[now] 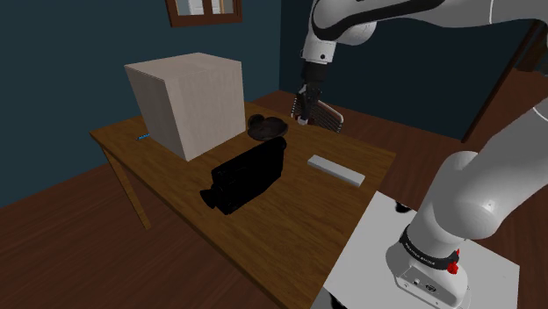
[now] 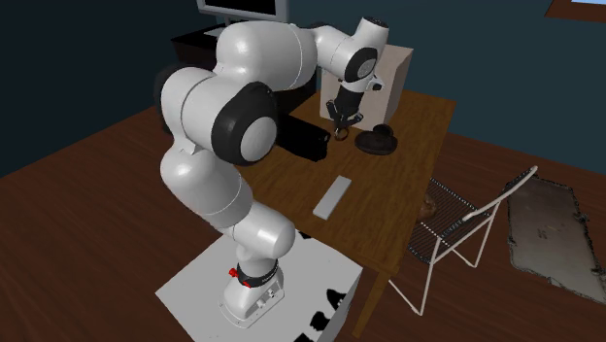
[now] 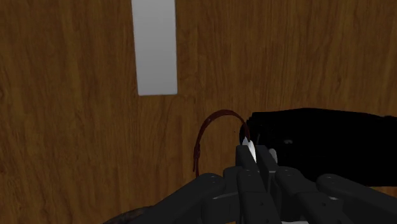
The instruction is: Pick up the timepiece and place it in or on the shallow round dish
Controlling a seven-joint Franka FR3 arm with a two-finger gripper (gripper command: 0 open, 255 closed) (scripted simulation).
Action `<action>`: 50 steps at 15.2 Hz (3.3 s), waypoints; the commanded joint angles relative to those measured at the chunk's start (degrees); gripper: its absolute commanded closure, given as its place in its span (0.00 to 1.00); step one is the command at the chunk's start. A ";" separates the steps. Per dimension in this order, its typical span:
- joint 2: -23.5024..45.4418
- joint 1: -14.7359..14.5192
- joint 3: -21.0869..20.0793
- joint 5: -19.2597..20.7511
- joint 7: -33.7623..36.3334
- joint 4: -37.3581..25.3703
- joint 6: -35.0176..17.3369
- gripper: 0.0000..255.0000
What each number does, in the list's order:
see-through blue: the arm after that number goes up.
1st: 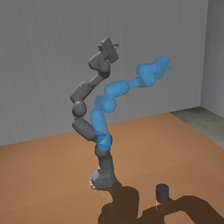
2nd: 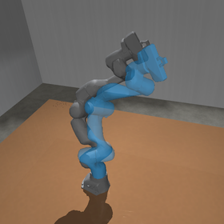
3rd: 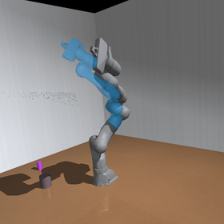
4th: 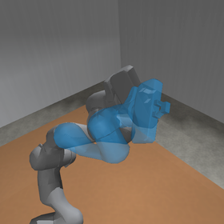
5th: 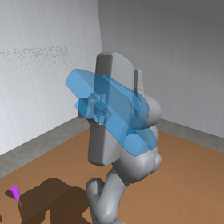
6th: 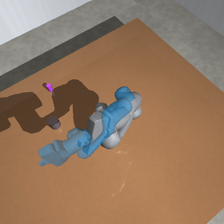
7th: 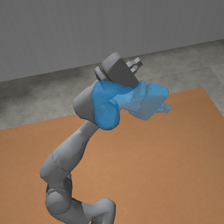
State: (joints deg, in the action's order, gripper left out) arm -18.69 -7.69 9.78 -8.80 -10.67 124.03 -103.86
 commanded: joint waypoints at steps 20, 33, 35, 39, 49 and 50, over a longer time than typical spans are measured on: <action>45.63 5.54 3.56 -8.47 -6.83 -56.58 13.47 1.00; 44.88 4.49 3.48 -8.64 -8.89 -45.43 3.32 1.00; 44.98 4.41 3.45 -8.73 -9.15 -44.34 2.16 1.00; 44.98 4.41 3.45 -8.73 -9.15 -44.34 2.16 1.00; 44.99 4.73 3.55 -8.64 -8.98 -46.23 4.05 0.00; 45.10 5.08 3.64 -8.58 -8.81 -48.27 5.99 0.00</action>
State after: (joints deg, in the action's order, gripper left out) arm 26.35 -2.90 13.34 -17.43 -19.59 77.33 -99.43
